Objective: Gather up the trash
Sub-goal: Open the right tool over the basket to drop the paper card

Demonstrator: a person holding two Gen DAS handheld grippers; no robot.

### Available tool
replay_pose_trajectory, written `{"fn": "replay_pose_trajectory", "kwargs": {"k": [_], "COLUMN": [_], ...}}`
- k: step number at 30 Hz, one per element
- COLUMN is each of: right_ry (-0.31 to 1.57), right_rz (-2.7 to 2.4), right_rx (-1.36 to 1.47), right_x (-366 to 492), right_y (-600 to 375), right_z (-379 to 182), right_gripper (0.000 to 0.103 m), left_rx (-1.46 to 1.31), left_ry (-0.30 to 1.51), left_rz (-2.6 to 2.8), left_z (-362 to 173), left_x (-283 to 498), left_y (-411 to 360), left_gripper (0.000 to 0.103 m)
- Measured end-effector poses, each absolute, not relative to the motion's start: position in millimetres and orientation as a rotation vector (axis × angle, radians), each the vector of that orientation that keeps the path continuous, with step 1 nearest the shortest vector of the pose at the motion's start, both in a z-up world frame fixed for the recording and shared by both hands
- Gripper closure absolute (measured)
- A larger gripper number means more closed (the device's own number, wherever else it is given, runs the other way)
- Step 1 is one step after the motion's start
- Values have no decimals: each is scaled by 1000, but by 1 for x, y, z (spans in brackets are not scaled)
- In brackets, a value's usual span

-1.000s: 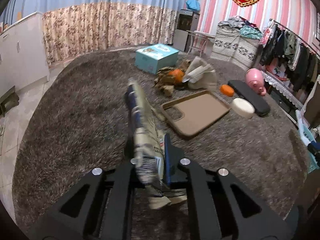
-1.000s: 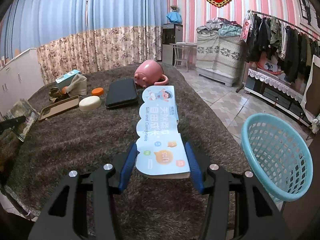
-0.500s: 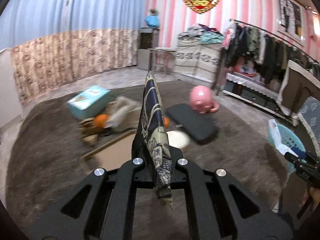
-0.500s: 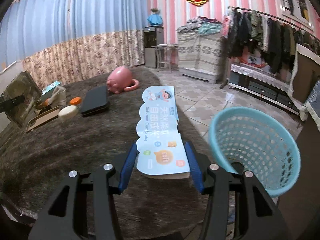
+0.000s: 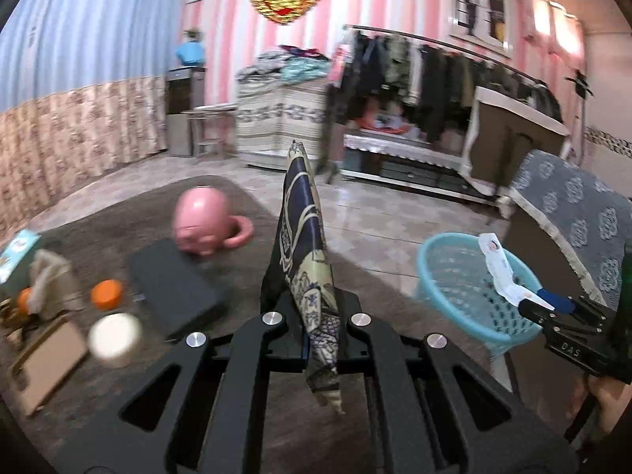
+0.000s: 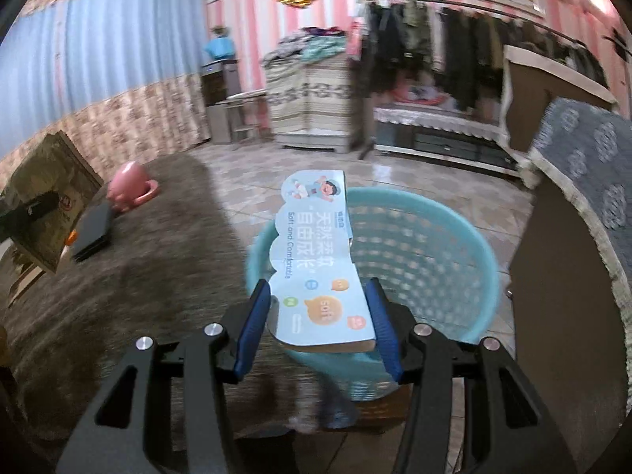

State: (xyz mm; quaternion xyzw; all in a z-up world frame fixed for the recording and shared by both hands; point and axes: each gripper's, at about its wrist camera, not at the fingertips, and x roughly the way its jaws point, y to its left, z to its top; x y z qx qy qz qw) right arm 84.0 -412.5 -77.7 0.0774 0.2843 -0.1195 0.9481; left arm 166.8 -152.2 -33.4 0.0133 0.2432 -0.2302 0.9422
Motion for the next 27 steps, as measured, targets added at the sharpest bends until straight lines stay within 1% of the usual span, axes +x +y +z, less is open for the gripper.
{"fn": "replay_pose_trajectory", "kwargs": {"k": [6,15,19,26,27], "right_ry": [565,525,530,541,543], "right_rz": [-358,-441,-455,-475,-476], "right_rx": [134,136,156,180,181], "right_x": [88,87,84,80,81], "right_y": [-436,-465,-479,-497,-498], "right_z": [-79,-81,-85,-93,-94], "right_gripper": [53,53,53,53,53], "left_rx": [66,73,140,159,161], "left_ry": [490,530,528,594,607], "left_rz": [-585,-719,-778,-812,-816], "left_z": [-44,-61,-71,-86,-88], "left_x": [173,188,186,203,207], "left_y": [-222,-297,-335,-366,-367], "left_gripper": [100,100,100,99,98]}}
